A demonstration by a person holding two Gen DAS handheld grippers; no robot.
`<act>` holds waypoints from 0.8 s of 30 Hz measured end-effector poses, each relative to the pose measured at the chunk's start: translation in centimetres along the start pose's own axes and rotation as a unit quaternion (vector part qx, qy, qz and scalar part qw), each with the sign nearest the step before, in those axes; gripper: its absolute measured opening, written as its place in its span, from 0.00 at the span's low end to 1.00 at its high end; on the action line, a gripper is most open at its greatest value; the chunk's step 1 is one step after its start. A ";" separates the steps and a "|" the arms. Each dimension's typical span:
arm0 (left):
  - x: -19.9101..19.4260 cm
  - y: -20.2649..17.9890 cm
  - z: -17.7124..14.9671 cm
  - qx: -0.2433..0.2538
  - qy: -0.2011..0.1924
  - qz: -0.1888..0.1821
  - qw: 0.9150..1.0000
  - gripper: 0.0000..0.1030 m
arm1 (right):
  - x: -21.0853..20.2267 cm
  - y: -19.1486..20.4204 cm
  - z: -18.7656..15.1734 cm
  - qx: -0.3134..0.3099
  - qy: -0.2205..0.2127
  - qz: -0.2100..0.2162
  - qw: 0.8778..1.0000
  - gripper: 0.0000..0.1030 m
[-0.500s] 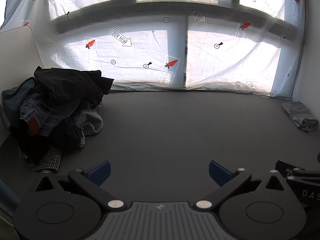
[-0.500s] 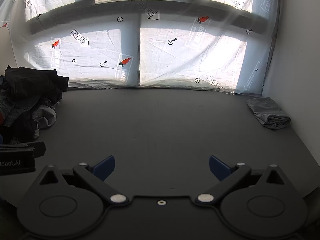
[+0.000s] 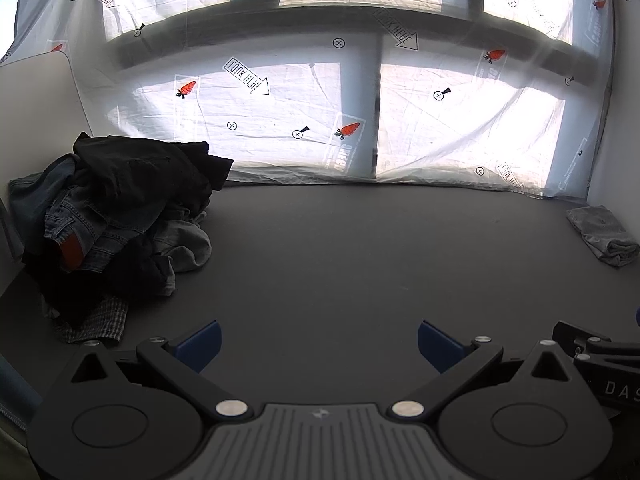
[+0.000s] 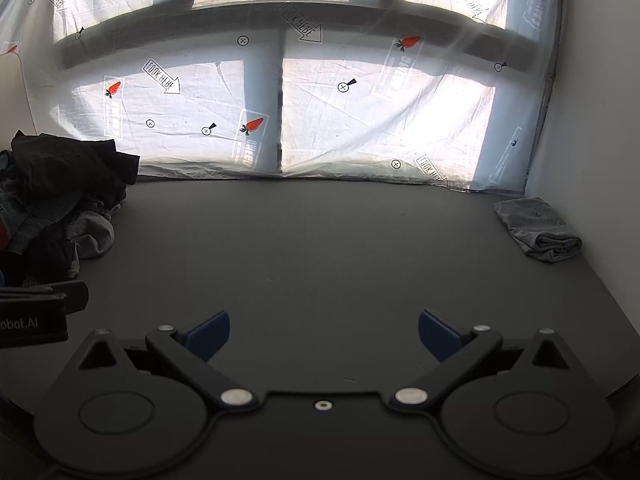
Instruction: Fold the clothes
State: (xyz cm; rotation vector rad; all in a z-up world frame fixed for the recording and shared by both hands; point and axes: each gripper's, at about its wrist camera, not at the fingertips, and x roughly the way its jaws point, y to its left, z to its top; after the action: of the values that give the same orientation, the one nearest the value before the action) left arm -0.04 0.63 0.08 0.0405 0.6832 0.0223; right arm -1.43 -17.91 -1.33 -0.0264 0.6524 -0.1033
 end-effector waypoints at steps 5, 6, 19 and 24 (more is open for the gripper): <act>0.0 0.0 0.0 0.000 -0.002 -0.001 1.000 1.00 | 0.0 0.2 -0.4 0.000 -0.004 -0.004 1.000 0.99; 0.0 0.0 0.0 0.000 -0.002 -0.001 1.000 1.00 | 0.0 0.2 -0.4 0.000 -0.004 -0.004 1.000 0.99; 0.4 -0.1 0.1 0.002 -0.001 0.001 1.000 1.00 | 0.3 0.4 -0.2 0.002 -0.001 -0.008 1.000 0.99; 0.5 0.0 0.2 0.002 -0.001 0.001 1.000 1.00 | 0.4 0.4 -0.2 0.003 -0.001 -0.010 1.000 0.99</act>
State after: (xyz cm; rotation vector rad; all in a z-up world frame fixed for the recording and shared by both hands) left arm 0.49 0.63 -0.07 0.0457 0.6810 0.0223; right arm -1.25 -17.51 -1.76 -0.0269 0.6506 -0.1235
